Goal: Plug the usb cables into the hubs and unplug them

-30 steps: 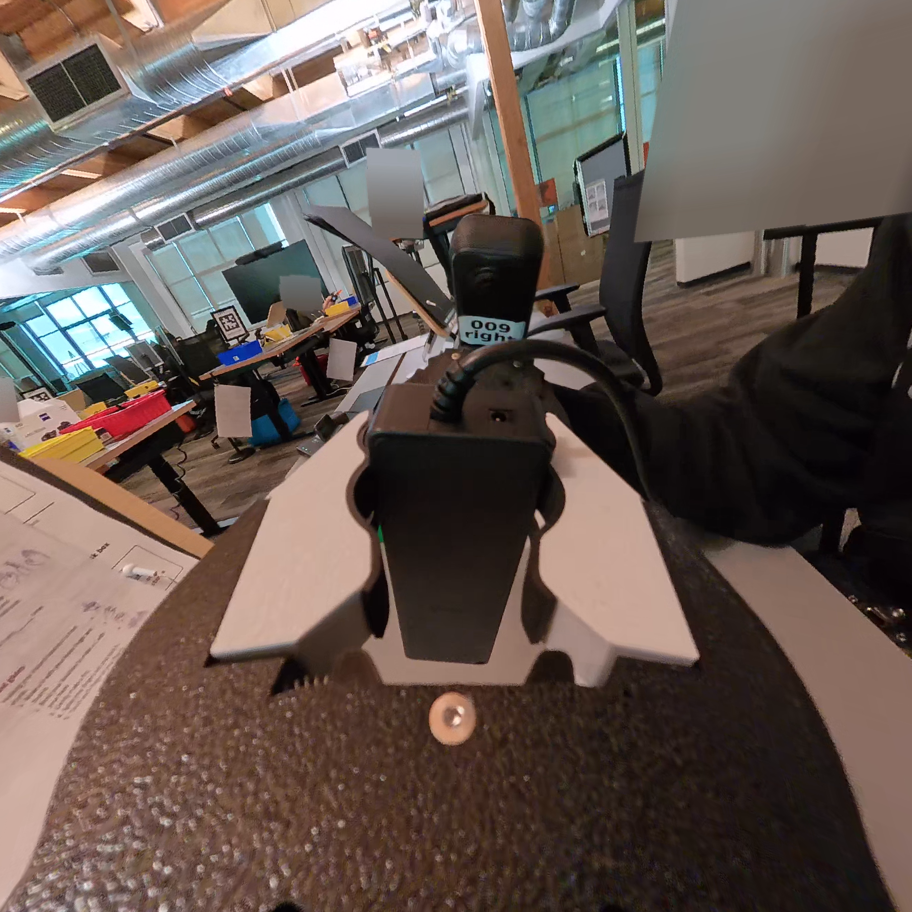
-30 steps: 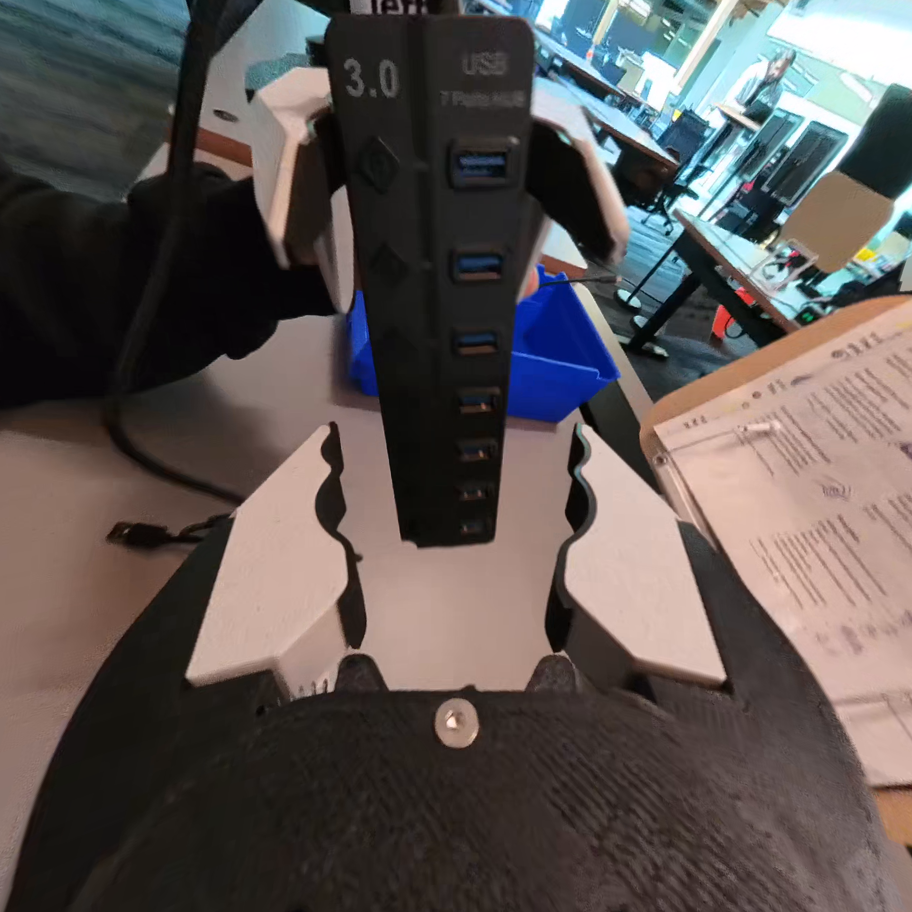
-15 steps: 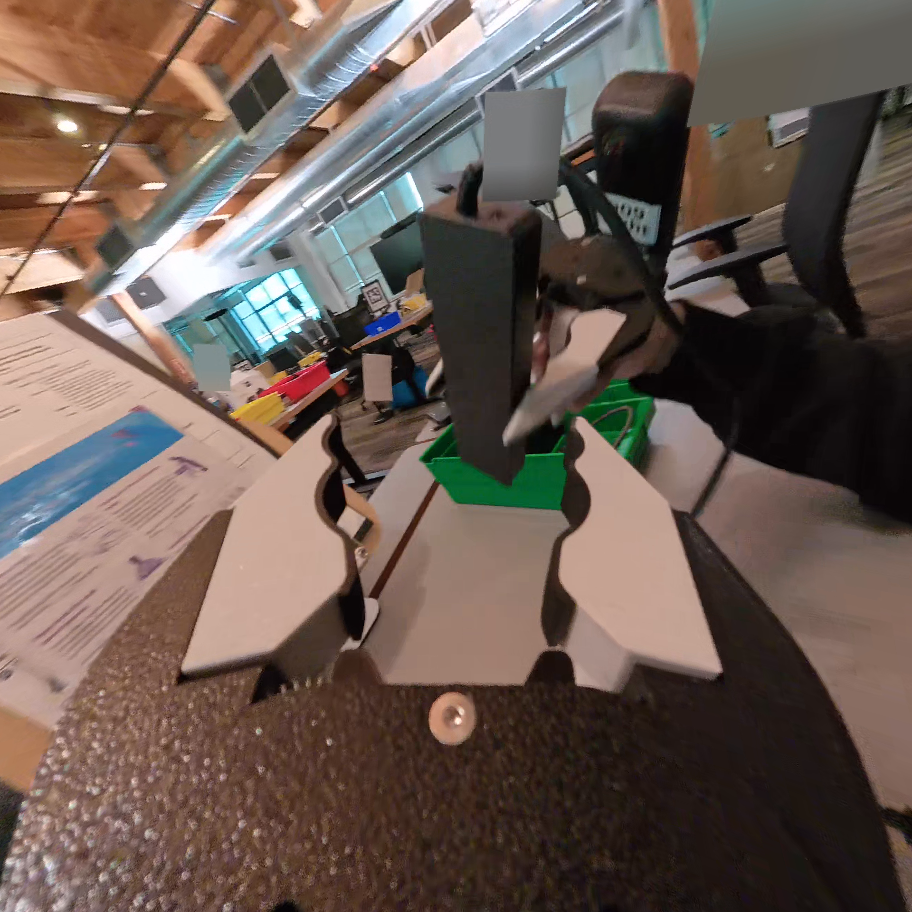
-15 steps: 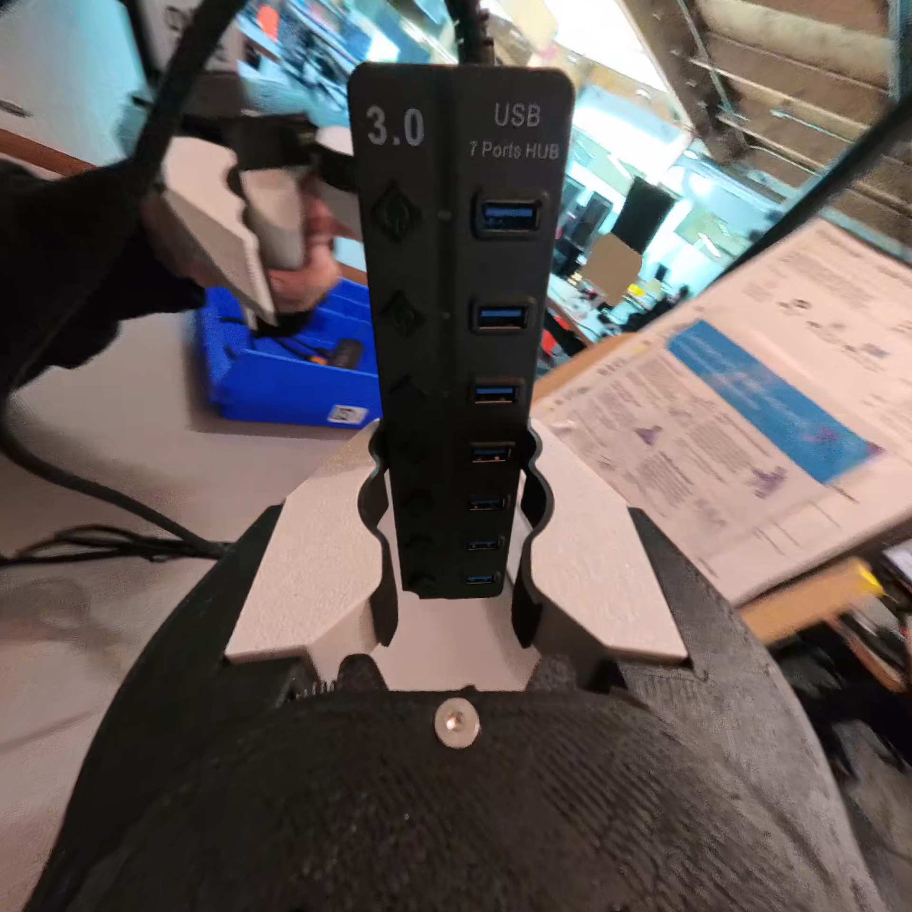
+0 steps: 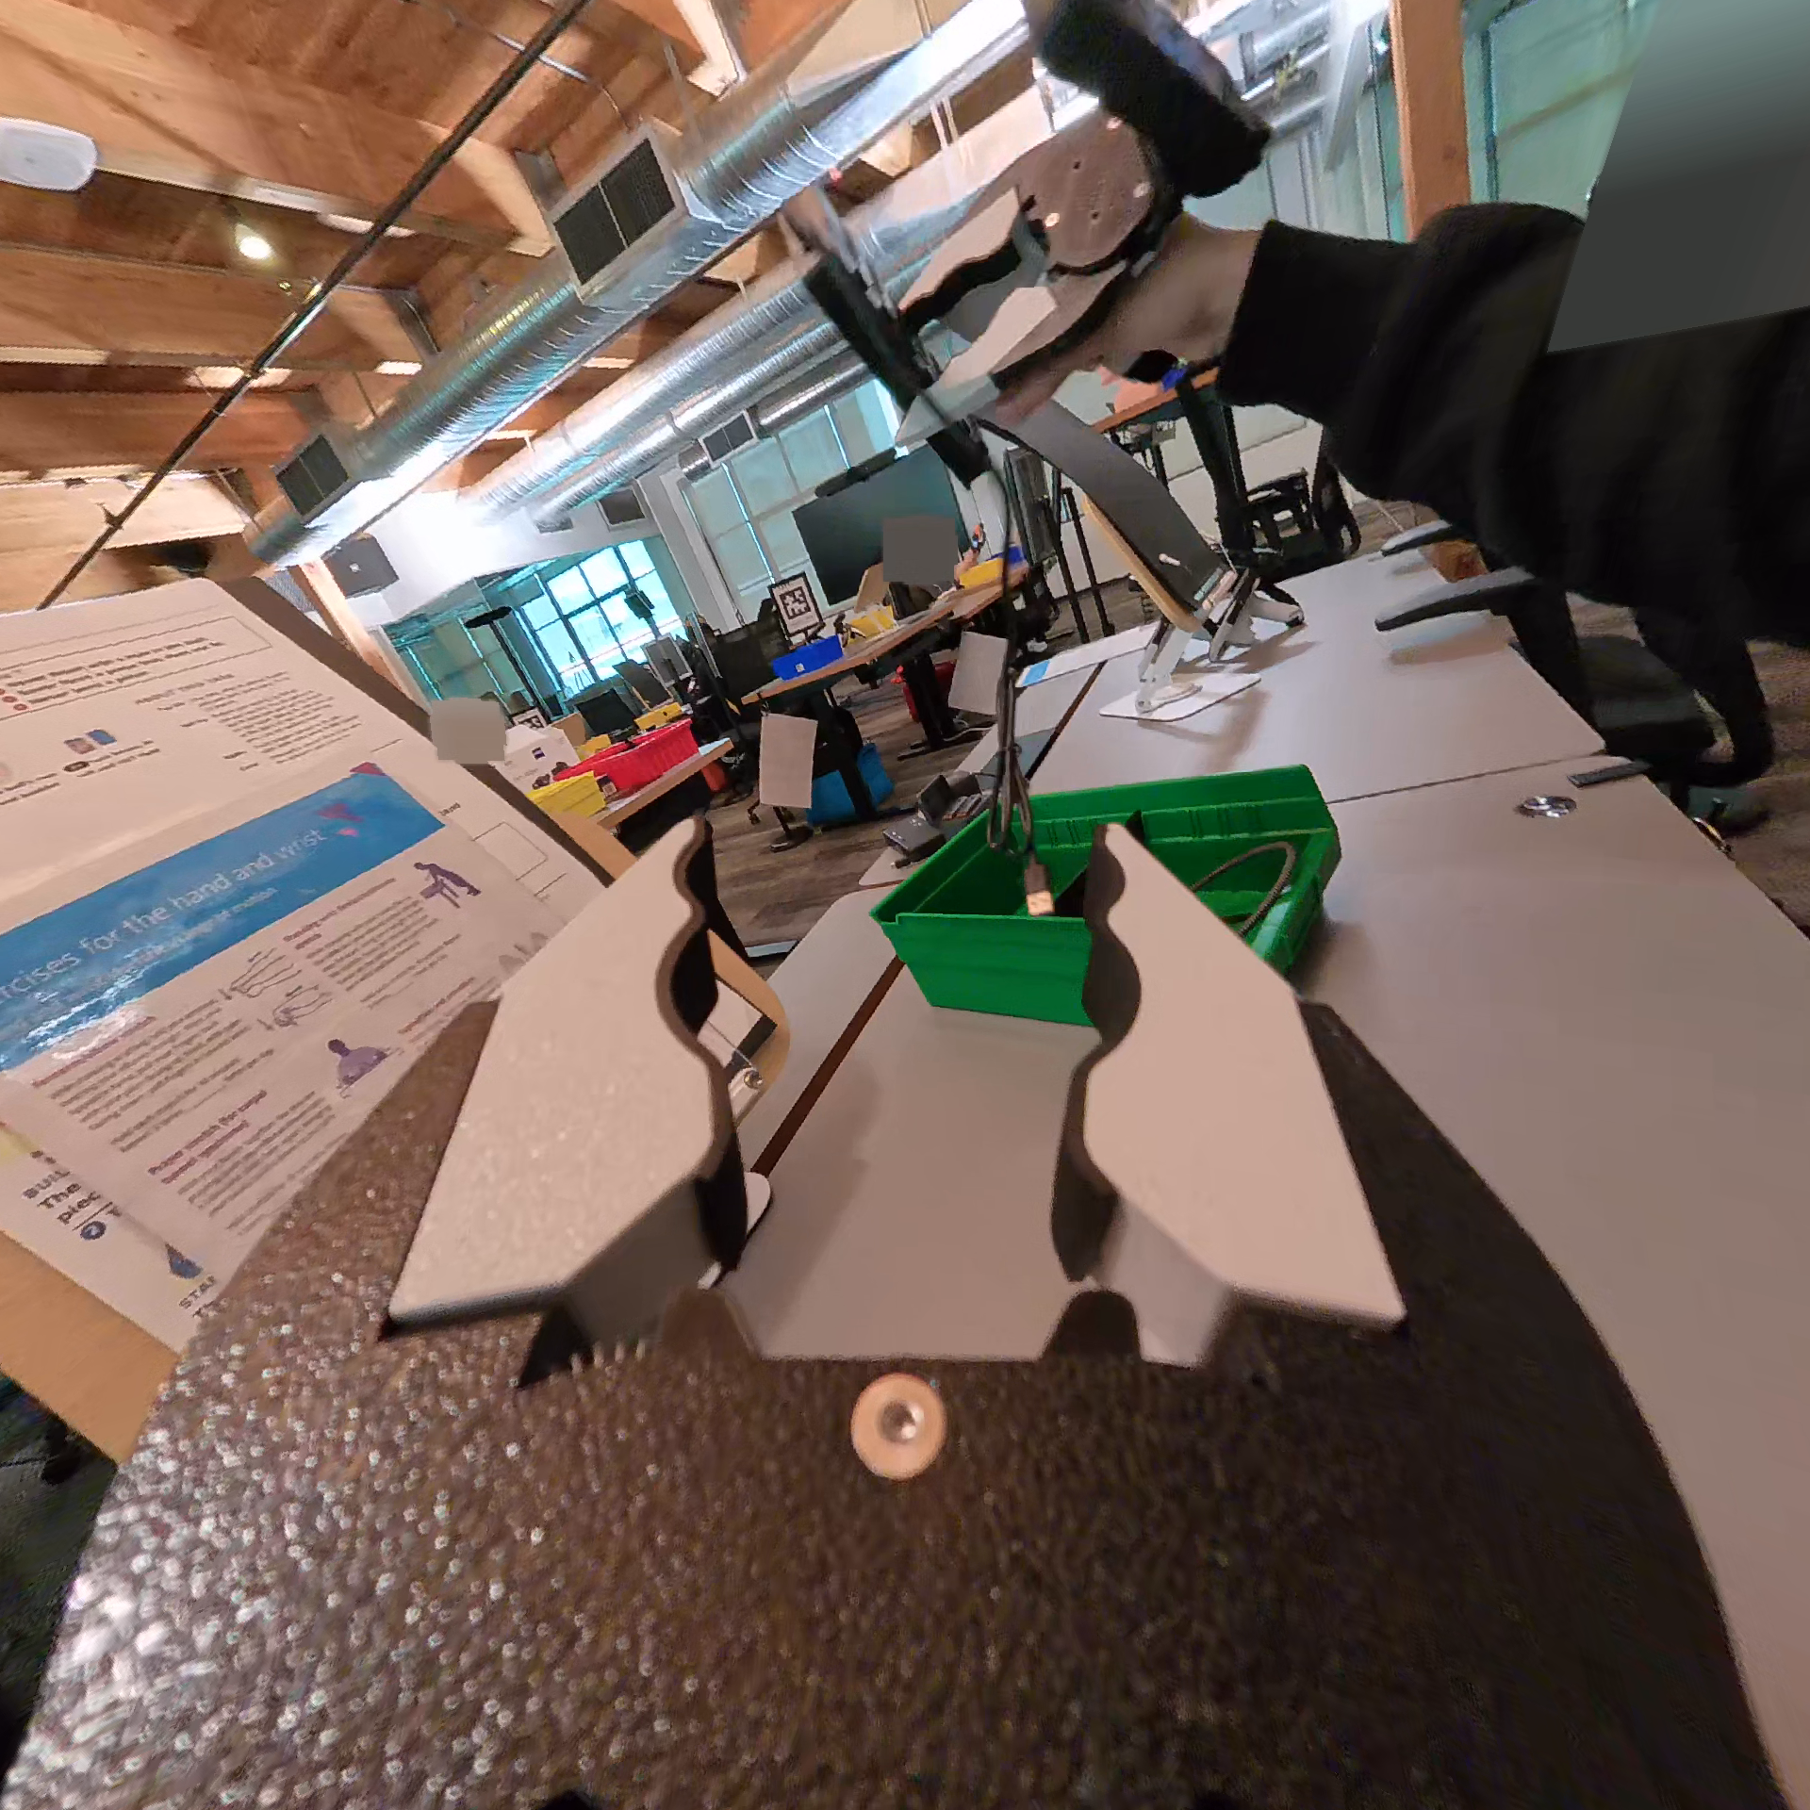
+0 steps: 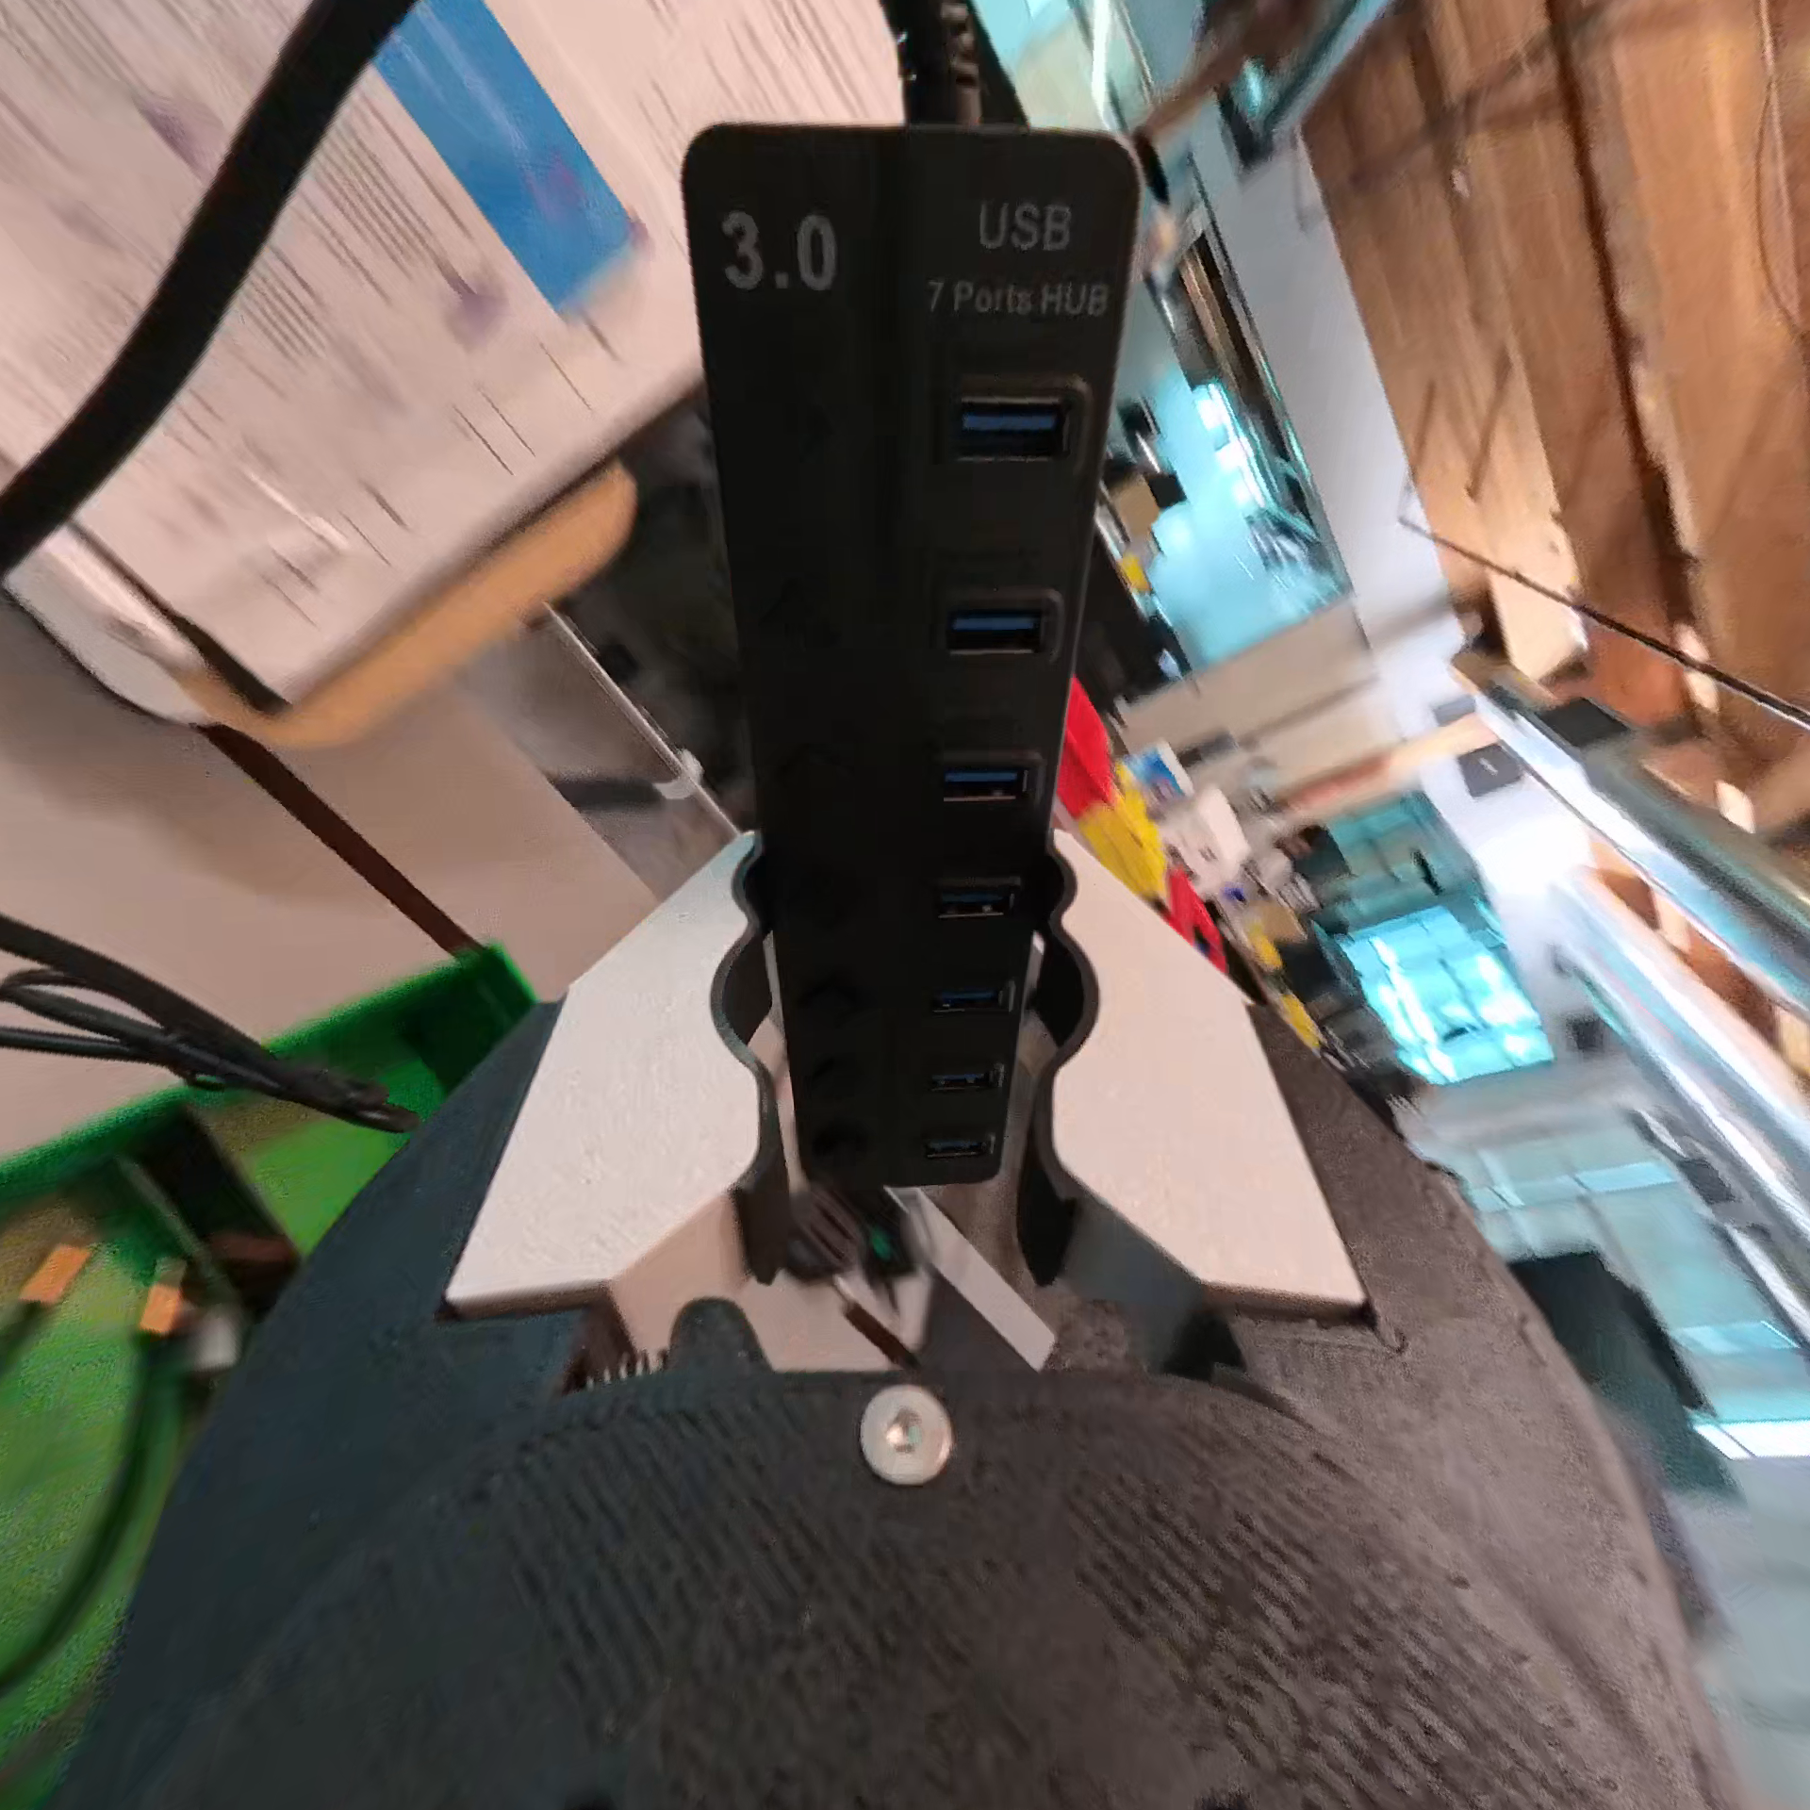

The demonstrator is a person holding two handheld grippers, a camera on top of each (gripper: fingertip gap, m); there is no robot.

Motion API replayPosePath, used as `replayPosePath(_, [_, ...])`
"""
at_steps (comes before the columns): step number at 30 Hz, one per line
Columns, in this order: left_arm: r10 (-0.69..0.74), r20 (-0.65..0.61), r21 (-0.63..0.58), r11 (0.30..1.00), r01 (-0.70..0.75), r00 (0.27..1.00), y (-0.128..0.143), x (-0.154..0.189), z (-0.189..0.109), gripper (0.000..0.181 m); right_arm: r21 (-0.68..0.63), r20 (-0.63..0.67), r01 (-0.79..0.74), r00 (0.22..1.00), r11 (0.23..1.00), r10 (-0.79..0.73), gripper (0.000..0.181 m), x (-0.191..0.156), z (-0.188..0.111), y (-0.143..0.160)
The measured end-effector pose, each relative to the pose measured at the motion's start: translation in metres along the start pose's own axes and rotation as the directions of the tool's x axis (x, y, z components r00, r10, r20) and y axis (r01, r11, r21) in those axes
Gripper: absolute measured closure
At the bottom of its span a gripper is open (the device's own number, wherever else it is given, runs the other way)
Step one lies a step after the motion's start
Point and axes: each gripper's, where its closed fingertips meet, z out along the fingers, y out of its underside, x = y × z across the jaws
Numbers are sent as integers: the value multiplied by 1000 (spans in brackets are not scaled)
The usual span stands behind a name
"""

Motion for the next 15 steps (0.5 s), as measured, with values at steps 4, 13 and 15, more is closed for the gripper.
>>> replayPosePath(4, [13,-24,-21,1000,-14,1000,4,5,3,108,-211,-107,86,988,974,-110,128,28,13,57])
replayPosePath(13, [19,-49,-47,999,-21,999,11,11,8,107,-411,131,296,955,862,-266,129,-39,57,147])
replayPosePath(15, [16,-51,-50,999,-18,999,12,11,8,107,-427,283,342,930,837,-235,129,-77,67,167])
